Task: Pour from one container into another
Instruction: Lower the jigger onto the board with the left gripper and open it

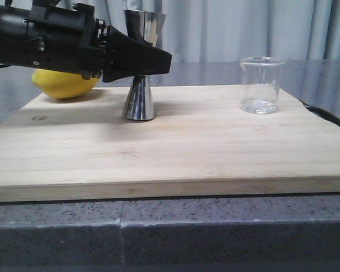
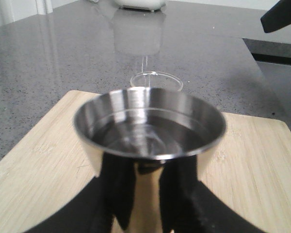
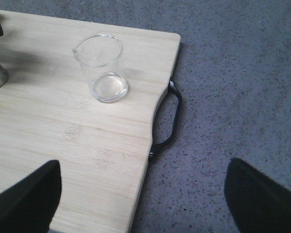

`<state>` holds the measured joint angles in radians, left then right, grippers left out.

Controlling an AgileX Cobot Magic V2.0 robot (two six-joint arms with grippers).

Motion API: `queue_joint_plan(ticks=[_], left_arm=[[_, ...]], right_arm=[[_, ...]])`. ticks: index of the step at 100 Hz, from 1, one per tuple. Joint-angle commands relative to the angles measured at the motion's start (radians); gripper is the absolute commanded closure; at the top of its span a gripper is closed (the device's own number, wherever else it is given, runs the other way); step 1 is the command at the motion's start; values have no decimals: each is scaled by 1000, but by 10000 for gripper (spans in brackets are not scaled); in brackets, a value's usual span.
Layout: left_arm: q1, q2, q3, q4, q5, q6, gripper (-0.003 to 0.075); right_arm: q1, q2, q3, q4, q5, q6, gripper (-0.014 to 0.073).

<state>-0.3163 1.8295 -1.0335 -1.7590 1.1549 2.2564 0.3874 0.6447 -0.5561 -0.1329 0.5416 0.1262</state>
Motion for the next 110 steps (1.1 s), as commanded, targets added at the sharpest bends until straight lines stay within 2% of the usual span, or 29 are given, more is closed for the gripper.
queue_joint_plan(ticks=[1,31,78,97,110], left_arm=[[-9,-42,-22,-86,113,2,542],[-9,-42,-22,-63,113,2,518],[-9,-42,-22,-63,92,2,167],[-9,-105,-22,19,-21,-76,147],[-9,-187,-32,166,-140,-211,147]], right_arm=[[-9,-3,-36,-16,-74,-3,-2],[-9,-3,-36,-17,-83,-3,-2],[-9,-3,-36,-17,-85,-3,-2],[-9,-3,-36,-17,-85,-3,-2],[-9,-3,-36,-17,-85,-3,-2]])
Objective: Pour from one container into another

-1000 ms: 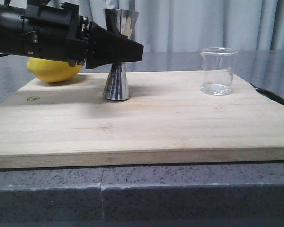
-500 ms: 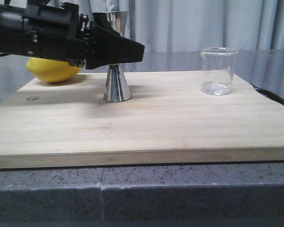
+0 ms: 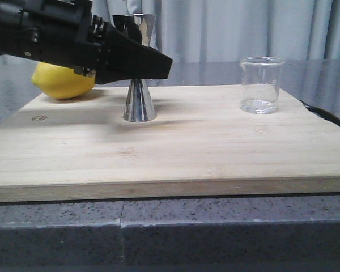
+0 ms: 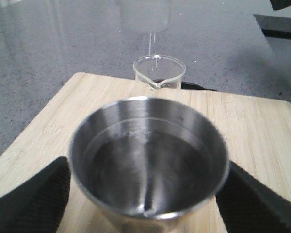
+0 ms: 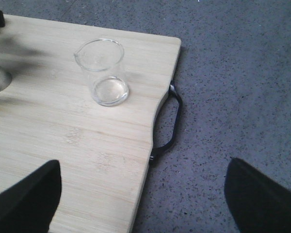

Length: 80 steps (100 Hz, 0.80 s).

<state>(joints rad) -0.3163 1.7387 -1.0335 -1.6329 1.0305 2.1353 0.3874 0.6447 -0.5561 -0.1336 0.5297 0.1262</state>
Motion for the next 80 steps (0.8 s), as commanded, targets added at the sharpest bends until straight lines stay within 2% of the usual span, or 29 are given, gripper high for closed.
queue_joint_plan(ticks=[1,22,52,69,80], left_arm=[[-9,-107,-34,51,-28,-98,147],[-9,-252,-101,428,-87,-461,148],[-9,-455,-220,1048,-73,-1139,152],[-9,-562,-247,1355,-25,-1525,152],[-9,-622,-247,1484,22,-1697,152]], right_arm=[[-9,-3,-36,-16,-73,-3,-2],[-9,-3,-36,-16,-73,-3,-2],[-9,-3,-36,-16,-66,-3,-2],[-9,-3,-63,-25,23,-3,-2],[-9,-3,-92,-34,77,-3,-2]])
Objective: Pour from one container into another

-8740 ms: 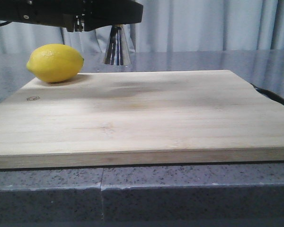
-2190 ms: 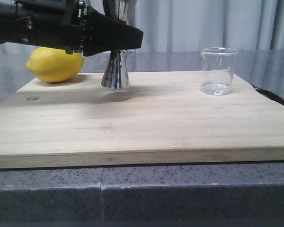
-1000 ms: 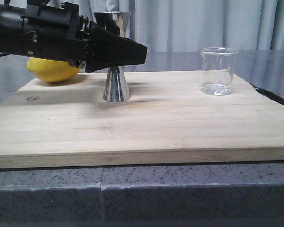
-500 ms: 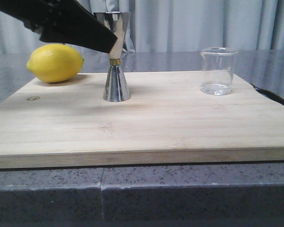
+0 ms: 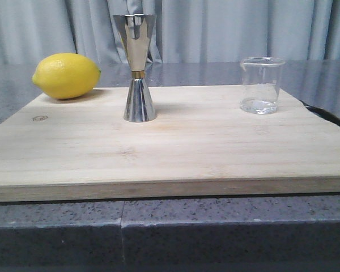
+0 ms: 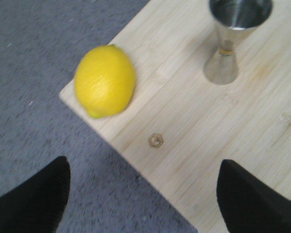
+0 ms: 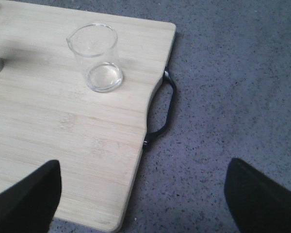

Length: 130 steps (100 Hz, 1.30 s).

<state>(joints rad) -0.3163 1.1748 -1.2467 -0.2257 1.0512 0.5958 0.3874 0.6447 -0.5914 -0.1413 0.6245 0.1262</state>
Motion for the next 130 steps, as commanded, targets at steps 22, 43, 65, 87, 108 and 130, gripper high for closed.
queue_joint_plan(ticks=[22,43,65,87,108,130], left_arm=[[-9,-185,13,190,58,-408,152],[-9,-355,168,238,-16,-596,153],[-9,-526,342,290,-95,-713,155],[-9,-584,428,290,-203,-721,155],[-9,-584,435,290,-248,-721,258],[-9,-584,435,290,-281,-721,506]], right_arm=[[-9,-3,-131,-70,101,-3,-2],[-9,-3,-187,-92,219,-3,-2],[-9,-3,-194,-108,285,-3,-2],[-9,-3,-194,-108,179,-3,1],[-9,-3,-194,-108,133,-3,204],[-9,-3,-192,-108,107,-3,447]])
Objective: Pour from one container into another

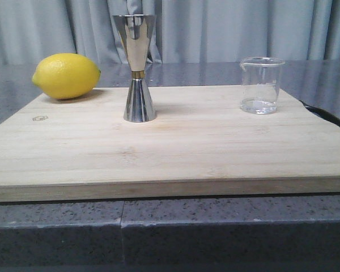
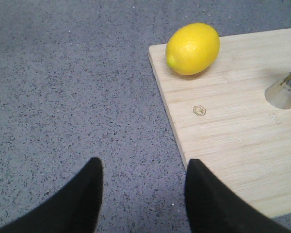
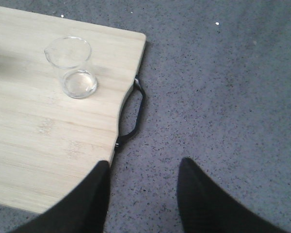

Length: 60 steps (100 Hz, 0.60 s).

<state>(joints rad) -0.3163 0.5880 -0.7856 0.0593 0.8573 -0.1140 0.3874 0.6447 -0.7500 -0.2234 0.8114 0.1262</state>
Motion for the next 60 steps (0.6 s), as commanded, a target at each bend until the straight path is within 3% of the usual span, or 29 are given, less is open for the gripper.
queue_joint_plan(ticks=[1,28,40,60], left_arm=[[-9,2,-26,5,-90,-12,521],[-9,2,-26,3,-97,-12,739],[-9,2,-26,3,-105,-12,739],[-9,2,-26,3,-120,-12,739]], right_arm=[[-9,-3,-33,-26,-80,-3,456],[-9,-3,-33,-26,-82,-3,614],[-9,-3,-33,-26,-83,-3,659],[-9,-3,-33,-28,-92,-3,658]])
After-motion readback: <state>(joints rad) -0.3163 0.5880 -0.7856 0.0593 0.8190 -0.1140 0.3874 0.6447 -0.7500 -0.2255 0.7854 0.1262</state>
